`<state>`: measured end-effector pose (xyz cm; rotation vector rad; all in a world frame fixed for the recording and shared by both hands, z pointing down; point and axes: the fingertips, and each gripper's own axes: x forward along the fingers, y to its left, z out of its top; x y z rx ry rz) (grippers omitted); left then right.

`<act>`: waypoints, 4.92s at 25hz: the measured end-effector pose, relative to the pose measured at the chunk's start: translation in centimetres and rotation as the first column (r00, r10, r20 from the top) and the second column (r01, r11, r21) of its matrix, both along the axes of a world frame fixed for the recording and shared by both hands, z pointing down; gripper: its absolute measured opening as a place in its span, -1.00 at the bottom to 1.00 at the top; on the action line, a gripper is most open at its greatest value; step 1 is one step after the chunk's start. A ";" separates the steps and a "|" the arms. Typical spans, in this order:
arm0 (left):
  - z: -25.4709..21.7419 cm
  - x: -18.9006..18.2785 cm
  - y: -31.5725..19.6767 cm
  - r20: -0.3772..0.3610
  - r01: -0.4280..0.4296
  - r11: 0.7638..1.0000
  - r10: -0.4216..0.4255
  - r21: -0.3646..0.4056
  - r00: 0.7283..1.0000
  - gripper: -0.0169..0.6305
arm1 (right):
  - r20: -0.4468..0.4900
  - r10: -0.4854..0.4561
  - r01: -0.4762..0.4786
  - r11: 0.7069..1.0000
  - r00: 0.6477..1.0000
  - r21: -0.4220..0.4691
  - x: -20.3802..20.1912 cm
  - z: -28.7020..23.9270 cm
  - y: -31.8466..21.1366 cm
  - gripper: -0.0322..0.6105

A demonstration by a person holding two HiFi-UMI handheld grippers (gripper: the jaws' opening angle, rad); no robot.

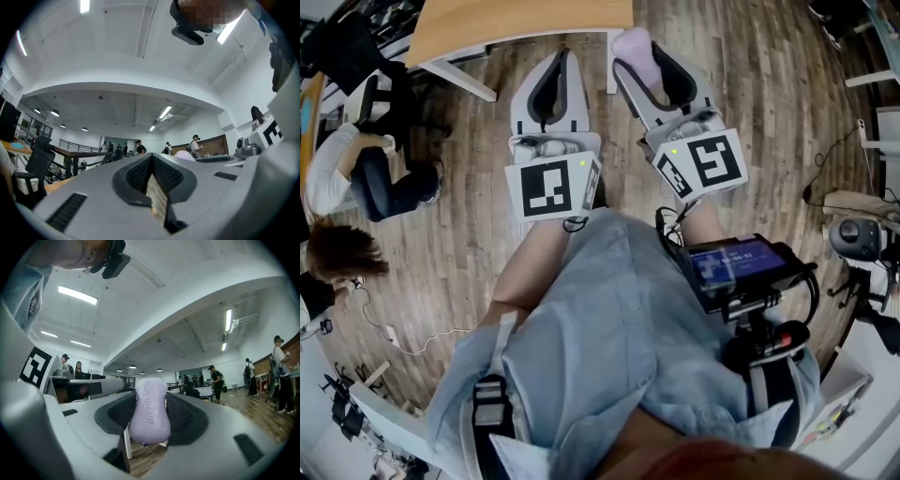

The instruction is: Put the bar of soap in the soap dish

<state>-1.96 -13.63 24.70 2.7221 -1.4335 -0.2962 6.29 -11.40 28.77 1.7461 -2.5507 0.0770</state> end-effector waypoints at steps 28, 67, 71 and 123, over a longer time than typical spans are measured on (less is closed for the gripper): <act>-5.0 1.0 -2.4 0.001 -0.053 0.990 0.054 0.127 0.999 -0.93 | -0.013 0.059 -0.056 0.987 0.998 0.153 1.5 -6.1 -2.7 -0.25; -2.6 1.3 4.2 0.050 -0.044 0.992 0.039 0.116 0.998 -0.93 | 0.013 0.024 -0.026 0.991 1.000 0.134 1.0 -2.8 4.2 -0.25; -3.1 0.9 5.3 0.054 -0.046 0.990 0.039 0.131 0.998 -0.93 | 0.013 0.029 -0.030 0.988 1.000 0.153 0.8 -3.5 5.3 -0.25; 14.7 -1.0 -18.3 0.059 -0.008 0.973 0.023 -0.232 0.998 -0.93 | -0.123 -0.095 0.054 0.953 0.988 -0.298 -1.8 20.1 -18.6 -0.25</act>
